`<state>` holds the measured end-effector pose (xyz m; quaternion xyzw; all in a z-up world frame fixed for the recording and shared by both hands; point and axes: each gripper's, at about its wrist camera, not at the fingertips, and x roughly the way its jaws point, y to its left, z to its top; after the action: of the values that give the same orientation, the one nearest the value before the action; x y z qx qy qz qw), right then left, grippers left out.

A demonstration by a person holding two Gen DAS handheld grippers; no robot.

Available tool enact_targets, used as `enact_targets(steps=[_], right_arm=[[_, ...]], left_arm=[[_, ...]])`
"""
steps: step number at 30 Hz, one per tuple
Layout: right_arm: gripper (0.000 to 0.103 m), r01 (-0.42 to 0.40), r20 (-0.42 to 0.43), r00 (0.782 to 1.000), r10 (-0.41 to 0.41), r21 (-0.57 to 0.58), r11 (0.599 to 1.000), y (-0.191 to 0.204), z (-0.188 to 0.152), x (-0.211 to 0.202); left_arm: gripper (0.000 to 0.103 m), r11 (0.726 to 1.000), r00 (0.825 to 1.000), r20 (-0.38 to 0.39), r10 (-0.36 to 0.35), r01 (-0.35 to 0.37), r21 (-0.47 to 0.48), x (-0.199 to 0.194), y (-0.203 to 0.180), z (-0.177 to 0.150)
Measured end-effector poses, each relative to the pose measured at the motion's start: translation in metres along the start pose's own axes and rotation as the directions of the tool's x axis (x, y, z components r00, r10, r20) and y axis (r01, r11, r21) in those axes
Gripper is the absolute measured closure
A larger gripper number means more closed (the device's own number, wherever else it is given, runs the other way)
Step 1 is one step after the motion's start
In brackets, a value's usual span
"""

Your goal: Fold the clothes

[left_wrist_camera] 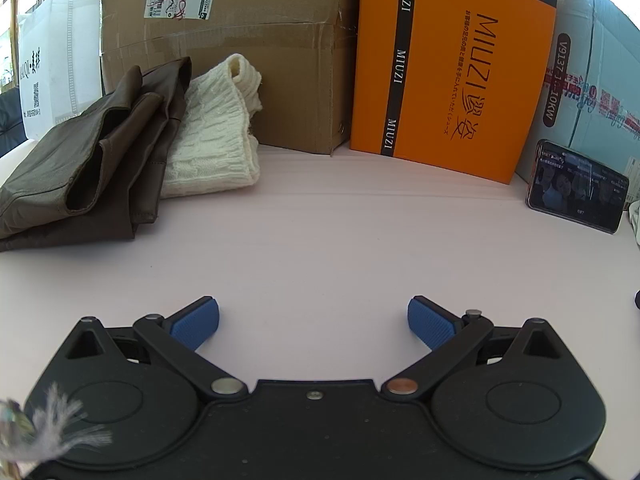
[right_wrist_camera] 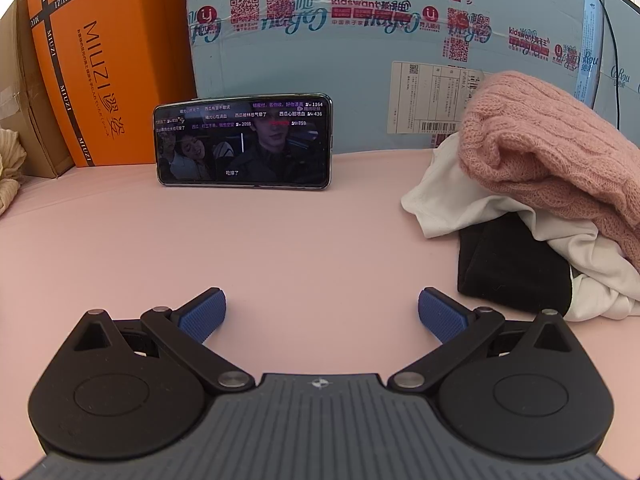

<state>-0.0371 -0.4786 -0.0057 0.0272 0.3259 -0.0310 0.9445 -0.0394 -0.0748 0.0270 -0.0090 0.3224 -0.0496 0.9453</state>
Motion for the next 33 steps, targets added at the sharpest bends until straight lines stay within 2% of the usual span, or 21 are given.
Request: enact_targets(steps=[33], right_arm=[[0.0,0.0,0.002,1.0,0.0,0.0,1.0,-0.0016,-0.0017,0.0012]], left_arm=[[0.0,1.0,1.0,0.001,0.0,0.0,0.002,-0.0003,-0.0004,-0.0009]])
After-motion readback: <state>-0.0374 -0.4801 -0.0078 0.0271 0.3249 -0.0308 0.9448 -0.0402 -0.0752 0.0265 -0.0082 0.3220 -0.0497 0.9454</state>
